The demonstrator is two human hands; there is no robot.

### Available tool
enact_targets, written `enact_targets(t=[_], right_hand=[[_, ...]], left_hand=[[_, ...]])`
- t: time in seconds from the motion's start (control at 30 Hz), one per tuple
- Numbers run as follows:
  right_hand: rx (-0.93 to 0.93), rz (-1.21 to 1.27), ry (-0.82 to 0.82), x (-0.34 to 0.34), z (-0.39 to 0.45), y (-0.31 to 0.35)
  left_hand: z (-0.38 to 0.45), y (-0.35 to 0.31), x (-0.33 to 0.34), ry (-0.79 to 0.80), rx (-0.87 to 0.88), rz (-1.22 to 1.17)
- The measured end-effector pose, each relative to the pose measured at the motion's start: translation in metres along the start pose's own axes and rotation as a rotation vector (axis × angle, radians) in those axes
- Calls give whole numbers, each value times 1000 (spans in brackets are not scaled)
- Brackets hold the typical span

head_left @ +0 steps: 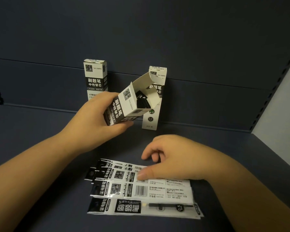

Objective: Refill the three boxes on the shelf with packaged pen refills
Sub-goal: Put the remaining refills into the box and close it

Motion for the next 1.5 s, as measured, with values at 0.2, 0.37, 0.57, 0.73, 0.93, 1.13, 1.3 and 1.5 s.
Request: enact_targets(t=[0.2,0.37,0.57,0.73,0.93,1.13,1.3,1.5], right_hand=[[-88,-27,67,4,-2,6],[-112,25,58,4,-2,8],[-89,-13,-69,-1,1,4],[-57,-12,-119,-3,3,-3],[-57,21,-114,-6,1,-4],[-49,41,-113,-6,0,-6],[-45,11,-111,-8,0,-5],[-27,1,-131,-11,-3,-6]], left_hand=[[0,0,1,0,4,-13],[0,-2,3,17,15,-7],[0,-2,3,10,15,-20],[1,-2,3,10,20,-9],[1,-2,3,6,13,-13],[1,-1,2,5,15,-17],[1,-1,1,7,16,-31],[1,-1,1,-3,11,-41]])
Point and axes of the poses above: each hand's wrist, its own z-axis towards the middle knuckle, its own x-axis out of the palm, y = z × x, the point moved 6 cm from there along z, towards the middle knuckle, and after that the axes turned 11 degrees about -z, right-handed, at the moved point
